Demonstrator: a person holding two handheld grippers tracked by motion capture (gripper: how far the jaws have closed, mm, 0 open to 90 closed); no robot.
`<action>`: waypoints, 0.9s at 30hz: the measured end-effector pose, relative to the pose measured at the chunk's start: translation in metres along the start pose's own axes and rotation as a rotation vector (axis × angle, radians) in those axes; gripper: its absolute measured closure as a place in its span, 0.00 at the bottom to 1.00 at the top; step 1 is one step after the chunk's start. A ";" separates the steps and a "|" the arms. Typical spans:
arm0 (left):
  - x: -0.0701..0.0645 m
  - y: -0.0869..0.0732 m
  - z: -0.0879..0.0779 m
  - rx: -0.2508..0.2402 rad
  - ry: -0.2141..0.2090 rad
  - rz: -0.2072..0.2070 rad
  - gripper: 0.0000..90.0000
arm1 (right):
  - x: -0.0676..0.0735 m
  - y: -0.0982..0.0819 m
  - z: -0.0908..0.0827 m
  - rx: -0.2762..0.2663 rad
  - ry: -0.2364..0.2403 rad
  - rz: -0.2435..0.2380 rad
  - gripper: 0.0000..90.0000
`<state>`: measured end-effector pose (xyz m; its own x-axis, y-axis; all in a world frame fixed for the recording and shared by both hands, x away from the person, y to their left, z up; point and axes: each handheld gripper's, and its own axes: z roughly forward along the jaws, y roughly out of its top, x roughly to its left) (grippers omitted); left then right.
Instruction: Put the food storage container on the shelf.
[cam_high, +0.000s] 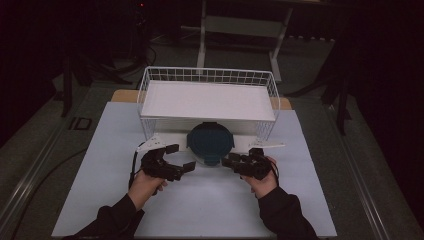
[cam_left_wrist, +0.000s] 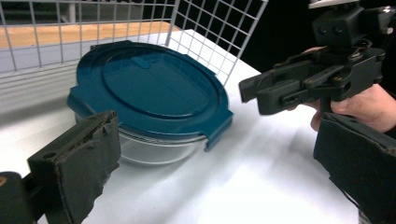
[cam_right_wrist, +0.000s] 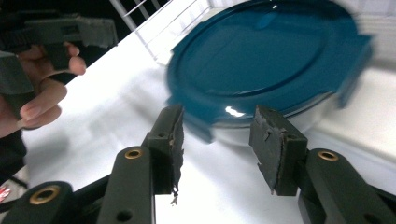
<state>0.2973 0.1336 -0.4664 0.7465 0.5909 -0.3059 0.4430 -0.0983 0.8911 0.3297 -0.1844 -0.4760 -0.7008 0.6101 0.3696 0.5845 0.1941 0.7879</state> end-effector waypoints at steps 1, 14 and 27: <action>-0.002 -0.001 -0.002 0.003 -0.004 0.002 0.01 | 0.003 -0.001 0.001 0.005 0.005 -0.003 0.63; -0.016 -0.031 -0.013 0.094 -0.032 0.058 0.01 | 0.025 -0.011 0.022 0.091 0.027 -0.052 0.99; -0.029 -0.052 -0.020 0.119 -0.032 0.111 0.01 | 0.027 -0.012 0.039 0.126 -0.009 -0.060 1.00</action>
<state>0.2424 0.1376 -0.4973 0.8088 0.5453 -0.2200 0.4111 -0.2569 0.8746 0.3201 -0.1400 -0.4947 -0.7327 0.6012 0.3189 0.5889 0.3252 0.7399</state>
